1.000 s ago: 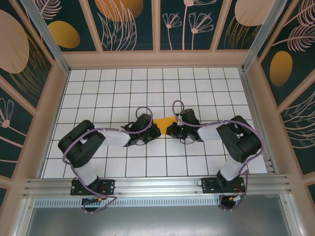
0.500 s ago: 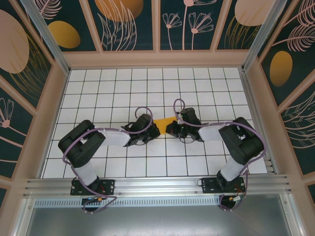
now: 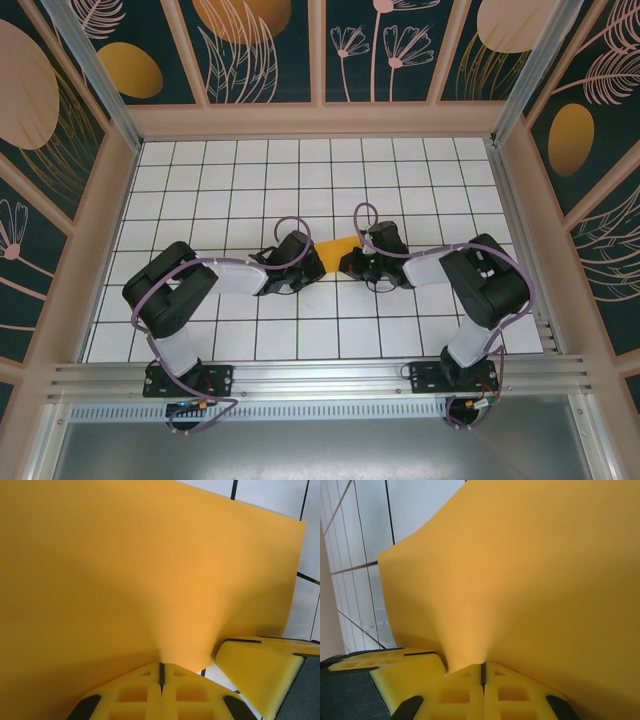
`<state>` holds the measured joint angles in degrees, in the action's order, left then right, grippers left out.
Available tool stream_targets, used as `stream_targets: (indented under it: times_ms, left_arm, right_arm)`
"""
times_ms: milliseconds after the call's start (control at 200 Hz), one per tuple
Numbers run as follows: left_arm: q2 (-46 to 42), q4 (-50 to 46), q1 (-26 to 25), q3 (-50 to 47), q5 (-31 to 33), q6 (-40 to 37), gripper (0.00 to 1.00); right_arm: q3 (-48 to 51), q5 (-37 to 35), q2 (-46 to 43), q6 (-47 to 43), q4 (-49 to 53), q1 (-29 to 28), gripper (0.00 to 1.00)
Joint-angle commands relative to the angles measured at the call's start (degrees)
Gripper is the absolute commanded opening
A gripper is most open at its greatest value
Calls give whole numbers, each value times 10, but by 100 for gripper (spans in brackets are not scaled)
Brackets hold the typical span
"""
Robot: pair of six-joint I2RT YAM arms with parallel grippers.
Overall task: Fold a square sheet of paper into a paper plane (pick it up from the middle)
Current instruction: First fold in half a square sheet of paper at the center of the table, then rotate the paper at the center of the table.
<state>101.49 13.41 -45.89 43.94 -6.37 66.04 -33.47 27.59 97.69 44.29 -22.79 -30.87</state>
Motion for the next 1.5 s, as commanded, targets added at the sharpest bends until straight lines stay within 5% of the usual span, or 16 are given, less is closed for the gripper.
stream_targets:
  times_ms: [0,240,470,646,1021,1496]
  left_arm:
    - [24,-68,-2,-18,15,16,0]
    - [23,-68,-2,-16,14,15,0]
    - [0,-46,-2,11,-5,-18,0]
    - [-57,-106,10,89,22,-76,21]
    - [-162,-204,151,25,90,-131,51]
    - [-248,-241,233,-62,165,-162,86]
  right_arm:
    - [42,-37,-21,-6,22,44,0]
    - [78,-62,-86,-46,62,118,0]
    - [47,-67,-161,-53,103,112,0]
    - [-10,-143,-186,-51,173,48,1]
    - [-182,-199,-6,-30,220,-88,21]
    - [-400,-166,198,-63,314,-159,17]
